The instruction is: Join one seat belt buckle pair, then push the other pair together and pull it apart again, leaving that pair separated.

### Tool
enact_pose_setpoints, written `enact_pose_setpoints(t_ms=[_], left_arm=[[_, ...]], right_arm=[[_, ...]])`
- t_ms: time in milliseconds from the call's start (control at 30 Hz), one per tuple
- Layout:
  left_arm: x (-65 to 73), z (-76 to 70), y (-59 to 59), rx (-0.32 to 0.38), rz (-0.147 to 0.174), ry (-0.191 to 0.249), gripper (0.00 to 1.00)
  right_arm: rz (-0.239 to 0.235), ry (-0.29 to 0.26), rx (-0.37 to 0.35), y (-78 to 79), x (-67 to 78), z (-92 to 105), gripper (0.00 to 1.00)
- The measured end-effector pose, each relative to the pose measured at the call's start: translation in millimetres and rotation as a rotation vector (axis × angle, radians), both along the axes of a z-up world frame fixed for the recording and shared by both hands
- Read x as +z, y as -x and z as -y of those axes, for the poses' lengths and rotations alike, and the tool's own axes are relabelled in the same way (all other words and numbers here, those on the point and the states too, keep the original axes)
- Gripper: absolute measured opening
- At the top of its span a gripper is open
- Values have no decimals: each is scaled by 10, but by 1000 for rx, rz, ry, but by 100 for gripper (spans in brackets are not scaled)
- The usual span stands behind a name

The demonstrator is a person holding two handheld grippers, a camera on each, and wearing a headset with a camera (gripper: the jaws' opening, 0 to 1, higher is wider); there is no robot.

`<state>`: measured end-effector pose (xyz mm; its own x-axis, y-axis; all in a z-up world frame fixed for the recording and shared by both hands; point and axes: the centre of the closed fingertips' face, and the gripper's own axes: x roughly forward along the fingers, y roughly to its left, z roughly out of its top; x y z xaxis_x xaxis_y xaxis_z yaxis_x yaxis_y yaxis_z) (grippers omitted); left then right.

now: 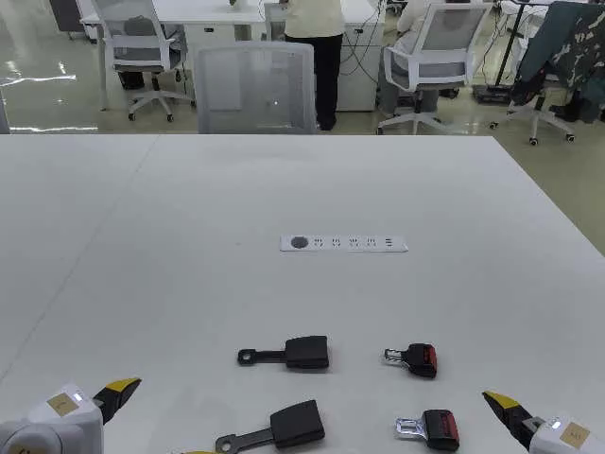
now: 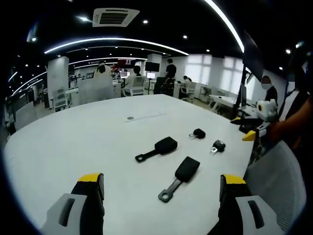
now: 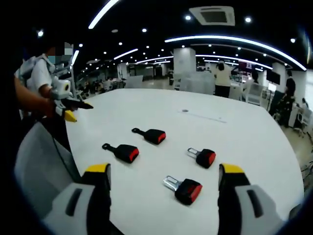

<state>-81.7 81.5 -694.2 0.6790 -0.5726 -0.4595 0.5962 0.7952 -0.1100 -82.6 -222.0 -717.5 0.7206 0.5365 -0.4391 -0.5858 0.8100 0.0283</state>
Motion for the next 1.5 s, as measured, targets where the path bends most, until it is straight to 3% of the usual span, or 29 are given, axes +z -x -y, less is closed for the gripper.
enact_pose_setpoints(t_ms=[1500], left_arm=[[-16, -16, -8, 0, 1, 0, 100]], right_arm=[[-1, 2, -3, 15, 2, 23, 92]])
